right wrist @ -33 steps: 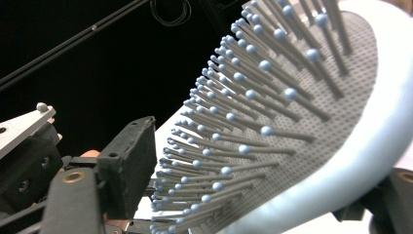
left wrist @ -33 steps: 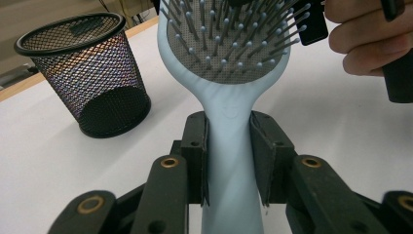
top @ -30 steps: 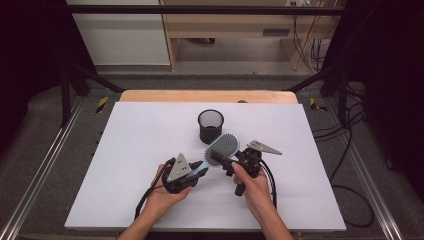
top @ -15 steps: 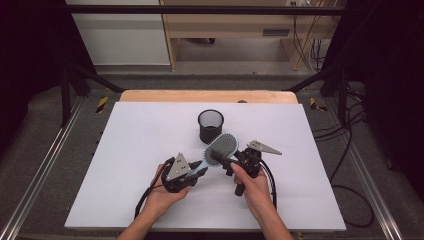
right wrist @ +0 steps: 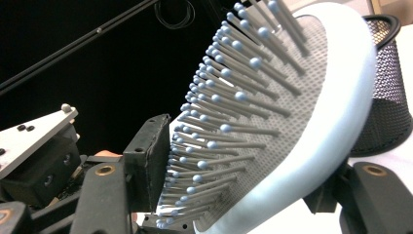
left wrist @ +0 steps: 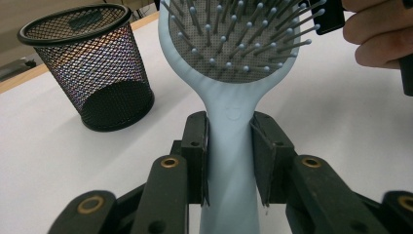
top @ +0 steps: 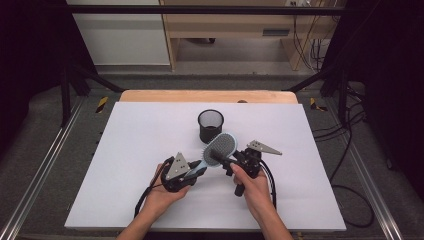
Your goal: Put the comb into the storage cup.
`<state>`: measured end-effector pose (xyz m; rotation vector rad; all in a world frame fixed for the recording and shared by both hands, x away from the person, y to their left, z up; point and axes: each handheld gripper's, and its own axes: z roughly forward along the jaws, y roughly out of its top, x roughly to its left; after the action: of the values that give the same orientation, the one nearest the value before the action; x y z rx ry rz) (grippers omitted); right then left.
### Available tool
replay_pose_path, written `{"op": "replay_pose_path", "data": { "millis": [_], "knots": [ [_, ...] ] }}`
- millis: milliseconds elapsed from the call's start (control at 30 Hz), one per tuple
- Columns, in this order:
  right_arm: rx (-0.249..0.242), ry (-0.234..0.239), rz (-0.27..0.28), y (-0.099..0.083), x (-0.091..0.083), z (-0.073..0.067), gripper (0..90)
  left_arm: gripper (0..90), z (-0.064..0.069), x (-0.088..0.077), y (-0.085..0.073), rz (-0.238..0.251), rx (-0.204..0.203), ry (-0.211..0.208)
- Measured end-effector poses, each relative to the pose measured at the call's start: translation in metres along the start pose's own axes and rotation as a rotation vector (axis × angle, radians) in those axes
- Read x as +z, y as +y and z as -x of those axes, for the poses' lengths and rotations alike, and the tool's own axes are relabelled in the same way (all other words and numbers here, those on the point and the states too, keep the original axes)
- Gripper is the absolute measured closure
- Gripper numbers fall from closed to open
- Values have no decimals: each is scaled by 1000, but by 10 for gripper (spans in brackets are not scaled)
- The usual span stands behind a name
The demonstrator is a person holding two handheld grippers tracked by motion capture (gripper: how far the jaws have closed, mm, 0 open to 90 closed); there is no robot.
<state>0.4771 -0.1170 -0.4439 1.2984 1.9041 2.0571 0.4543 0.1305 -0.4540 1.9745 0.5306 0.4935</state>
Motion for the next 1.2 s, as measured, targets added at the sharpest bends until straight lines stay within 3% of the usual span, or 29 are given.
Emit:
{"op": "replay_pose_path", "data": {
  "millis": [267,467,800,1067,1200],
  "knots": [
    [-6,12,24,4,-4,-8,459,693,0,-2,3,9,12,0],
    [-48,16,17,5,-3,-18,506,694,-1,-2,1,-6,18,1],
    [-32,8,29,8,-5,-22,531,692,-1,-2,4,8,24,-4],
    [23,-8,37,8,-2,-19,535,635,-3,-2,4,13,3,1],
    [79,-10,53,12,0,-15,535,587,-3,-7,6,36,6,33]
  ]
}}
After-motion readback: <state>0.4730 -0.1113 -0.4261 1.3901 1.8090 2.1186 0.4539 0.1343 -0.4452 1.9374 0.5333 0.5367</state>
